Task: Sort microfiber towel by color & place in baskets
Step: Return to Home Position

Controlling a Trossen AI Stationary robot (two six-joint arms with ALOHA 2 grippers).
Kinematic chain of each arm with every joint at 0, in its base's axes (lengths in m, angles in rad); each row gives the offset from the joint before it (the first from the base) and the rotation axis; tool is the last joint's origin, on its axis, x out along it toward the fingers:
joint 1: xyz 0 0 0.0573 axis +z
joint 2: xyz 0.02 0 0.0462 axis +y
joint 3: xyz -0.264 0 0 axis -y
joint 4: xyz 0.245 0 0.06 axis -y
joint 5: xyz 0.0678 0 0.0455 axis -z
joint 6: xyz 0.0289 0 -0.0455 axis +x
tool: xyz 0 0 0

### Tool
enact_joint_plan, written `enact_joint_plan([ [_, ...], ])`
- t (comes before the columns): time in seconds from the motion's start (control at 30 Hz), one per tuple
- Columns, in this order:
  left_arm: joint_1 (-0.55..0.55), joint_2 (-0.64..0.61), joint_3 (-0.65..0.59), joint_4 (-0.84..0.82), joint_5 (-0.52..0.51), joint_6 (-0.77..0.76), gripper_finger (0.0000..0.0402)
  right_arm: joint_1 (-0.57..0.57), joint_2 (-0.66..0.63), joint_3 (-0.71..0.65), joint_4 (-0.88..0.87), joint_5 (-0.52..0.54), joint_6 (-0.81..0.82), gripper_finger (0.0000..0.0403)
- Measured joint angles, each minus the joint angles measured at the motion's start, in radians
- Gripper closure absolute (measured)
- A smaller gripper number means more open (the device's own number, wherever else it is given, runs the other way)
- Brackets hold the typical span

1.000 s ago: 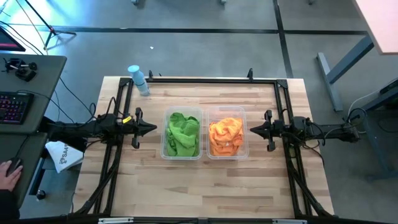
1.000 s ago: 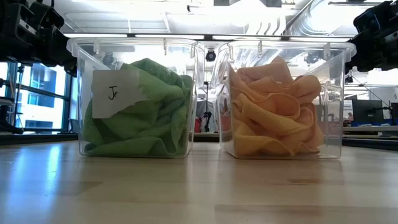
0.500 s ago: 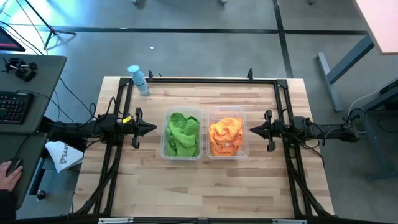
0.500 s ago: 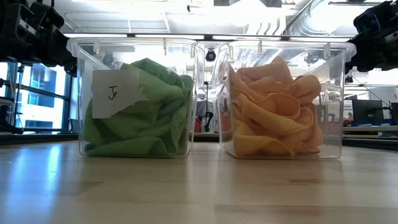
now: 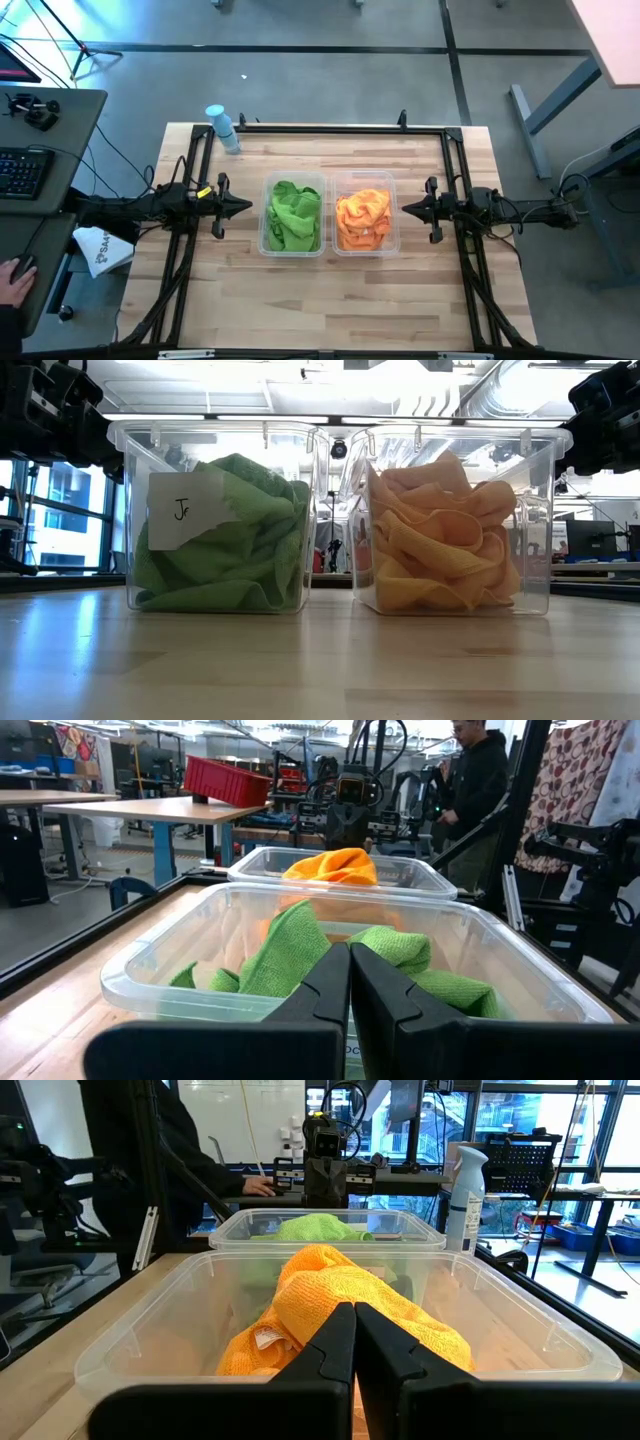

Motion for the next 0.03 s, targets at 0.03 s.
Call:
enact_joint_plan([
  [0.03, 0.0, 0.0, 0.0, 0.0, 0.0, 0.0, 0.0401, 0.0, 0.0, 0.0, 0.0, 0.0, 0.0, 0.0402],
])
